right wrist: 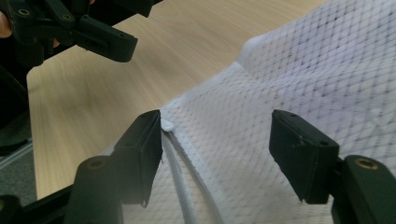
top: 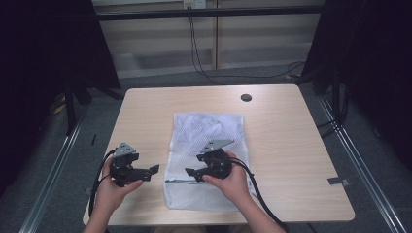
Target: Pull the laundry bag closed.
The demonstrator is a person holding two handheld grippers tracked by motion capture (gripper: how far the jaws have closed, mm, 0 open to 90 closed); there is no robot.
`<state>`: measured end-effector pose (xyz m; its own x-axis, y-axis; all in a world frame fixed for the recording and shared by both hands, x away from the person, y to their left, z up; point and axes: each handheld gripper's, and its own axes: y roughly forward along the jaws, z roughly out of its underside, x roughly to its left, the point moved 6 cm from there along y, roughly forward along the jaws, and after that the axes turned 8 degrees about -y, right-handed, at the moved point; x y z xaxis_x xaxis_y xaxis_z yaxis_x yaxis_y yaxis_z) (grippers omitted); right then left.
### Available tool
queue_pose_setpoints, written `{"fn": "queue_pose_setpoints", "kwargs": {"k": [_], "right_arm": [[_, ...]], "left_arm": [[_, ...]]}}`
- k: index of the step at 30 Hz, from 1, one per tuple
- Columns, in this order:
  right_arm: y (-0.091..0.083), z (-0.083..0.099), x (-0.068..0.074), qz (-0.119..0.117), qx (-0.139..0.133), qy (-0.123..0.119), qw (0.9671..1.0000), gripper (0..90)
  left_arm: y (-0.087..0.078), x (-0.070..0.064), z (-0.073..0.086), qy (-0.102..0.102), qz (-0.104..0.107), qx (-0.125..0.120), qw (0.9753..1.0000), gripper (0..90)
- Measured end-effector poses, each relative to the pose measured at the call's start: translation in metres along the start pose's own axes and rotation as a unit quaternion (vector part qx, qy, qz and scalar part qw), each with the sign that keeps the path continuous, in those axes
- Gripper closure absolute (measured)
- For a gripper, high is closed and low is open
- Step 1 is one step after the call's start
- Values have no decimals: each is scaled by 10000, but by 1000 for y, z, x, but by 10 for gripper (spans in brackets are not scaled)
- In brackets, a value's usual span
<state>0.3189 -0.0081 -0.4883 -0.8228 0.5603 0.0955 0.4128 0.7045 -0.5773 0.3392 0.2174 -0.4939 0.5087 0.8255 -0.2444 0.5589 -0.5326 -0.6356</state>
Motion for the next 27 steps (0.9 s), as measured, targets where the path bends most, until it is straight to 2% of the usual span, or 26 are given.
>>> {"fn": "queue_pose_setpoints", "kwargs": {"k": [7, 9, 15, 22, 27], "right_arm": [[11, 1, 5, -102, 66, 228, 9997, 392], [13, 2, 6, -137, 104, 382, 9991, 404], [19, 2, 10, -255, 105, 608, 9978, 413], [29, 2, 14, -368, 93, 1022, 9940, 449], [34, 2, 16, -433, 108, 1165, 9922, 463]], "left_arm": [[0, 0, 2, 27, -7, 47, 10000, 46], [0, 0, 2, 0, 3, 40, 10000, 46], [-2, 1, 2, 10, -2, 47, 10000, 46], [-2, 2, 3, -12, -20, 56, 10000, 47], [-2, 1, 3, -17, -2, 58, 10000, 47]]}}
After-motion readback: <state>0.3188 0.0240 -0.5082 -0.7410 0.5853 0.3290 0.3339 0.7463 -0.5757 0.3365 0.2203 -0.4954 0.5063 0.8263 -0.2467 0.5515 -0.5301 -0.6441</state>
